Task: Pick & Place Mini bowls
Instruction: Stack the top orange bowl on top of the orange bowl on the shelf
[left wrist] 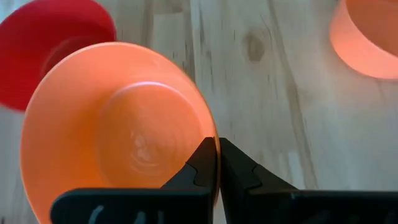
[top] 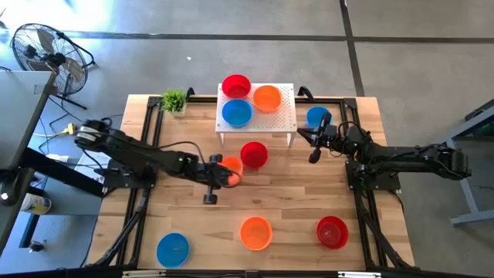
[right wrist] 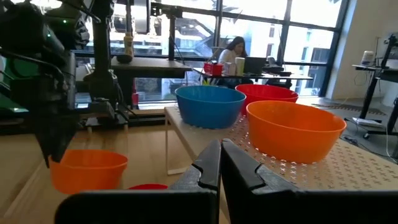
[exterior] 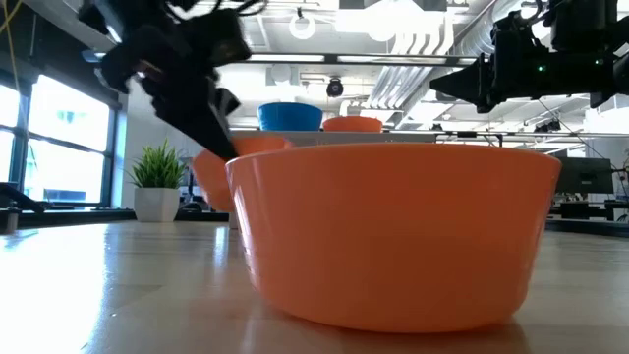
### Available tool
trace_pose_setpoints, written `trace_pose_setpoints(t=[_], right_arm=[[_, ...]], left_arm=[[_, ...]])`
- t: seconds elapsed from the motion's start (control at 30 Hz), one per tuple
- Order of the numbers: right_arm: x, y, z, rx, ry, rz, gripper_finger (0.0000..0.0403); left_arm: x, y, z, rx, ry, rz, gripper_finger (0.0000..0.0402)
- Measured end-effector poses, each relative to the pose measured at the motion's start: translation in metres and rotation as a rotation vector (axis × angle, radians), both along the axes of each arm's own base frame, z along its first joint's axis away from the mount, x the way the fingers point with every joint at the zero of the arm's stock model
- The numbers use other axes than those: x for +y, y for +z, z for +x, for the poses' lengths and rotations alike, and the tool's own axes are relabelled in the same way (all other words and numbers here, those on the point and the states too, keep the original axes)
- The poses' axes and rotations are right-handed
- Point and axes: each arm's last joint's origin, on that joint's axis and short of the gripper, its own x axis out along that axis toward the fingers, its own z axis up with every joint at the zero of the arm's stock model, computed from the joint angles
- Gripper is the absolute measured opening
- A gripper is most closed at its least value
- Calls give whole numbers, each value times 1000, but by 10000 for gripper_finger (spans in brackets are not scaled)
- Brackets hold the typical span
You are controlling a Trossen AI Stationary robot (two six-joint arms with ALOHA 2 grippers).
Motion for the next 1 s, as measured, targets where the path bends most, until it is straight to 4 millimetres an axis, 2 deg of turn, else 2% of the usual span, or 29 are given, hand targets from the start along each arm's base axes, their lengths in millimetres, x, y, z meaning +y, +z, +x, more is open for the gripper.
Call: trace_pose_setpoints(t=[0.27, 0.4, 0.67, 0.83, 1.0], right_arm=[[0, 1, 0, -10, -1, -4, 0], [0, 1, 0, -13, -1, -4, 0], [0, 1, 0, -12, -1, -4, 0], [0, 2, 0, -18, -2, -6, 0], [0, 2, 0, -18, -10, -5, 0]], left_arm=[[-13, -1, 43, 10, -24, -33, 1], [-24, -3, 59, -16, -67, -11, 1], [-31, -11, 91, -33, -134, 0, 1], [-35, -8, 99, -42, -207, 4, 3], [-33, -9, 99, -29, -207, -16, 26]])
